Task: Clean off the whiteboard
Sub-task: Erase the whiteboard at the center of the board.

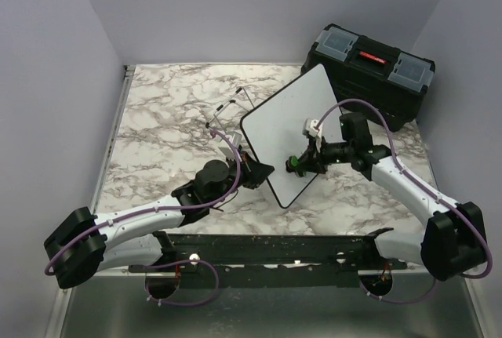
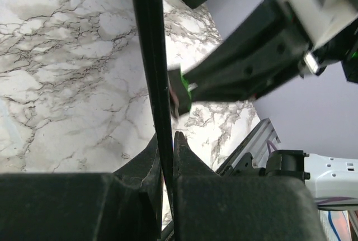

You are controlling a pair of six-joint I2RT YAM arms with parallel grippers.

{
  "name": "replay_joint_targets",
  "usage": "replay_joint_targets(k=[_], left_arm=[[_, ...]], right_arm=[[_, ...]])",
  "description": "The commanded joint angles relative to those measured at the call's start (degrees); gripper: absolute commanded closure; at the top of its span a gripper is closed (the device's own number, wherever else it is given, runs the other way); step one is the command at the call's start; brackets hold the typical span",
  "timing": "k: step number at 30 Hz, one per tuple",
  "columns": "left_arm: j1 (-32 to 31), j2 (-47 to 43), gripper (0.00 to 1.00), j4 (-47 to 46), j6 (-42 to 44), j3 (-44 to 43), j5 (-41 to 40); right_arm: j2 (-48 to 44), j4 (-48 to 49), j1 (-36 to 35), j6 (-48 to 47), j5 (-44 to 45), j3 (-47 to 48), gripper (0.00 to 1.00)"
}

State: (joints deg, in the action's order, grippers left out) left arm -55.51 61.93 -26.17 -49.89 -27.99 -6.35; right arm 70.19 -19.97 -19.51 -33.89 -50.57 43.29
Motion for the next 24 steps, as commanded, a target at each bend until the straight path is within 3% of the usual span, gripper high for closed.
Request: replay_joint_targets(k=[1,5,11,18,21,24], left_arm=[[-1.0,-2.1,1.00,-11.4,0.2,-0.4,5.8],[-1.0,-2.7,1.00,-11.6,0.5,0.1,6.2],[-1.0,-3.3,1.00,-12.1,1.3,0.7,6.3],[-0.7,-3.8,1.00,-12.3,2.0,0.4,6.3],[-0.7,-3.2,1.00,-13.0,1.9,0.3,7.0],[-0.7,-2.6,1.00,-13.5,1.6,0.3,8.1]], right_arm=[[2.3,20.9,-0.4,19.0,7.9,5.2,0.99],[4.3,17.5,-0.2,16.9,20.0,6.3,0.99],[3.0,10.8,3.1,7.8,23.7,-0.8,0.99],[0.3,-6.9,2.8,-9.6,1.8,-3.1,0.99],[-1.1,-3.9,1.1,-7.7,-1.6,-2.5,0.99],[-0.6,6.7,0.5,4.0,-3.1,-1.1,0.99]])
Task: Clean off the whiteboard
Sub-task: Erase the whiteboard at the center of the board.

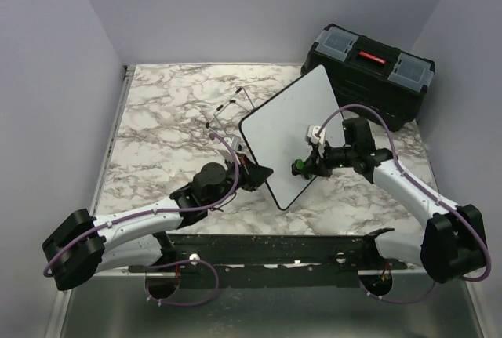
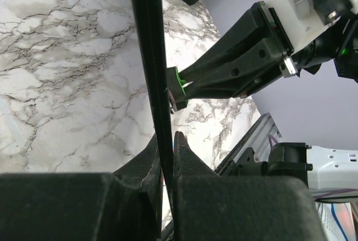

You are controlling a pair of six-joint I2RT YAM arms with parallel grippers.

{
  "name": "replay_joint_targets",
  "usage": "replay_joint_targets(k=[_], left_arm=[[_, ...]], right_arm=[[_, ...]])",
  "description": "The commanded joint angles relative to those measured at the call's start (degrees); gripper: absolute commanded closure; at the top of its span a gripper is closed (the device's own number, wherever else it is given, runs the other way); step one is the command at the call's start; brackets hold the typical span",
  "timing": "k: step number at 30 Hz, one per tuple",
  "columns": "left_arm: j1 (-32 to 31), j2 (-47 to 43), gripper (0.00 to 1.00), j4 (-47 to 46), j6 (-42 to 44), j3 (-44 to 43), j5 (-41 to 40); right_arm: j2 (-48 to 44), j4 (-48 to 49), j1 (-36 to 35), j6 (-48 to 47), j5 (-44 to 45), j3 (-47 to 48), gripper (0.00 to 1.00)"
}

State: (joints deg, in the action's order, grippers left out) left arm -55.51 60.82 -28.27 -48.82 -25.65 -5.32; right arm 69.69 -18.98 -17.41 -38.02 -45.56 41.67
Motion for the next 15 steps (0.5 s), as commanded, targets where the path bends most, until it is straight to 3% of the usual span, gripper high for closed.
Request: replay_joint_targets(k=[1,3,5,9,15], left_arm=[[-0.7,-1.3,1.00,-11.4,0.4,-2.0,7.1],[-0.7,-1.2,1.00,-11.4,0.2,-1.9,7.1],[-0.7,-1.4,1.00,-11.3,0.1,-1.8,6.9],[-0.6,-1.9,1.00,-11.4,-0.1,-1.2,6.7],[-0.7,-2.7,1.00,-12.2,0.0,-0.2,5.9]], right_arm=[[0.3,12.5,-1.6,13.5,-5.9,0.7,0.99],[2.0,21.7,-1.6,23.4,1.3,2.0,0.99],[4.3,23.4,-1.4,26.3,9.0,4.7,0.99],[6.6,20.0,0.1,21.7,15.8,6.7,0.99],[4.0,10.1,6.4,10.2,12.9,3.0,0.99]])
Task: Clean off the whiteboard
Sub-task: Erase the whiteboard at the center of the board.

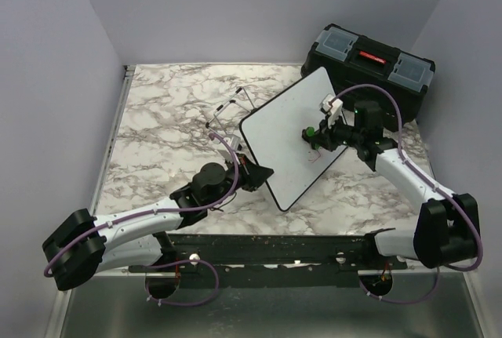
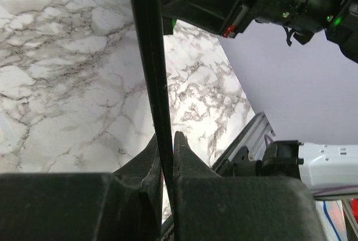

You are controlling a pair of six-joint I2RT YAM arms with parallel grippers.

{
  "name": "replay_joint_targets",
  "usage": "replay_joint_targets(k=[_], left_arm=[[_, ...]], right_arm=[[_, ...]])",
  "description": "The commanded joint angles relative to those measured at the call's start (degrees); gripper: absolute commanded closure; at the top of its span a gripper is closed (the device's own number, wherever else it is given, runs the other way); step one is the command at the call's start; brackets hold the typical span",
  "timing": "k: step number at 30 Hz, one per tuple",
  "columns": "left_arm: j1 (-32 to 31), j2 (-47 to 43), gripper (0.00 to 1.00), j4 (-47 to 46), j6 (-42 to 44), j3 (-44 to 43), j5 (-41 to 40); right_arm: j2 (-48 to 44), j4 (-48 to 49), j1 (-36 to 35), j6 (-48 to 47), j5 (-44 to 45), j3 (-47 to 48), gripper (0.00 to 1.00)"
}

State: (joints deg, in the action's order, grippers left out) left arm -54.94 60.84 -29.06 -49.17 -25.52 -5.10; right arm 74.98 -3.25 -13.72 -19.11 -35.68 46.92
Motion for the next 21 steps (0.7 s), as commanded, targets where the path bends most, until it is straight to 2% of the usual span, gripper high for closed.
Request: replay_joint_targets(k=[1,5,8,12,15,18,21], left_arm=[[-1.2,-2.8,1.00,-11.6,0.4,-0.2,5.6],[-1.2,-2.2,1.00,-12.2,0.6,-0.2,5.6],[-1.2,-1.8,1.00,-12.2,0.6,-0.5,5.7],[-1.2,-1.4,1.00,-12.2,0.4,-0.6,6.0],[-1.2,-1.4,1.00,-12.0,0.3,-0.7,6.0],[-1.2,-1.7,1.00,-11.6,0.2,-0.6,6.1],[-1.2,-2.0,1.00,-11.6,0.3,-0.3,6.4]], right_arm=[[-2.0,-8.2,2.7,-12.6,1.1,-3.6,0.99],[-3.3,-22.4,2.3,-32.8,-11.8,-8.6,0.99],[-3.4,-28.5,-0.6,-39.3,-14.9,-9.8,0.99],[-4.6,-22.8,-5.0,-33.8,-15.6,-9.3,0.99],[-4.8,-11.9,-6.0,-21.8,-15.9,-7.1,0.99],[-3.4,-3.5,-5.9,-11.4,-10.3,-3.3,0.99],[-1.1,-2.5,-5.8,-9.3,-2.2,-0.2,0.99]])
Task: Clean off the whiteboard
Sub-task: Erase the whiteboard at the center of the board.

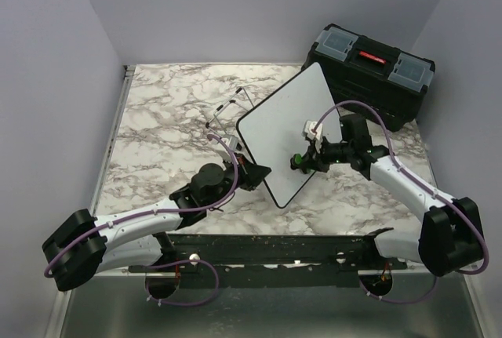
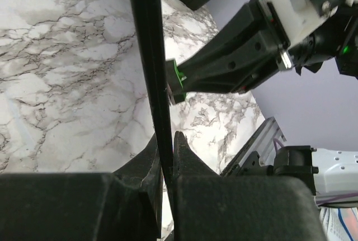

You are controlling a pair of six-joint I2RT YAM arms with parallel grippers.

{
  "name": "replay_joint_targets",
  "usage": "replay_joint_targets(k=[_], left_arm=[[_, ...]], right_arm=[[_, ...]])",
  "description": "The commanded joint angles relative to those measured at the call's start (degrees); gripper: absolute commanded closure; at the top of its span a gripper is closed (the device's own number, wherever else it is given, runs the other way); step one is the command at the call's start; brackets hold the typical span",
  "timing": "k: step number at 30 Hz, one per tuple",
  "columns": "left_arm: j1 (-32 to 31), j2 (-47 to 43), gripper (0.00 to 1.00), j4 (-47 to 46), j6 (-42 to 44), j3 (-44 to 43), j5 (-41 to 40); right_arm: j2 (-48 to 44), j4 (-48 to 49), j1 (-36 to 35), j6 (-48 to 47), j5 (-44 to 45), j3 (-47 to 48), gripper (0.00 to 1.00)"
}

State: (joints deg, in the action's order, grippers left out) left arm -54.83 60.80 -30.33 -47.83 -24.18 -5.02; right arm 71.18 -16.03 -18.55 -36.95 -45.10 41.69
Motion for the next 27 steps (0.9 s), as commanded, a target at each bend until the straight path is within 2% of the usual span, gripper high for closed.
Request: replay_joint_targets(k=[1,6,10,16,18,20,23,25,27], left_arm=[[-1.3,-2.1,1.00,-10.5,-1.0,-1.6,6.3],[-1.3,-2.8,1.00,-10.5,-0.5,-1.4,6.4],[-1.2,-3.1,1.00,-10.7,-0.1,-1.4,6.4],[-1.0,-2.3,1.00,-12.0,-0.4,-1.0,6.4],[-1.0,-1.9,1.00,-12.3,-0.5,-1.2,6.6],[-1.0,-1.3,1.00,-12.8,-0.9,-1.2,7.0],[-1.0,-1.0,1.00,-13.2,-1.2,-1.3,7.2],[-1.0,-1.2,1.00,-13.2,-1.3,-1.0,7.2],[-1.0,-1.4,1.00,-13.1,-1.4,-0.7,7.3]], right_arm=[[3.2,9.8,-0.5,7.5,9.5,5.1,0.99],[4.1,6.6,8.1,3.3,9.2,3.0,0.99],[1.9,0.0,9.9,-7.4,7.8,-1.4,0.99],[-1.7,-12.4,7.8,-21.4,-9.0,-6.3,0.99],[-2.0,-11.5,3.3,-19.9,-9.0,-6.1,0.99],[-2.1,-6.1,-1.1,-14.5,-7.7,-5.5,0.99],[-0.7,5.5,-1.9,-0.4,-7.3,-2.3,0.99],[1.0,11.2,-1.9,7.7,-1.5,1.4,0.99],[2.9,13.3,-1.8,11.5,4.3,4.7,0.99]])
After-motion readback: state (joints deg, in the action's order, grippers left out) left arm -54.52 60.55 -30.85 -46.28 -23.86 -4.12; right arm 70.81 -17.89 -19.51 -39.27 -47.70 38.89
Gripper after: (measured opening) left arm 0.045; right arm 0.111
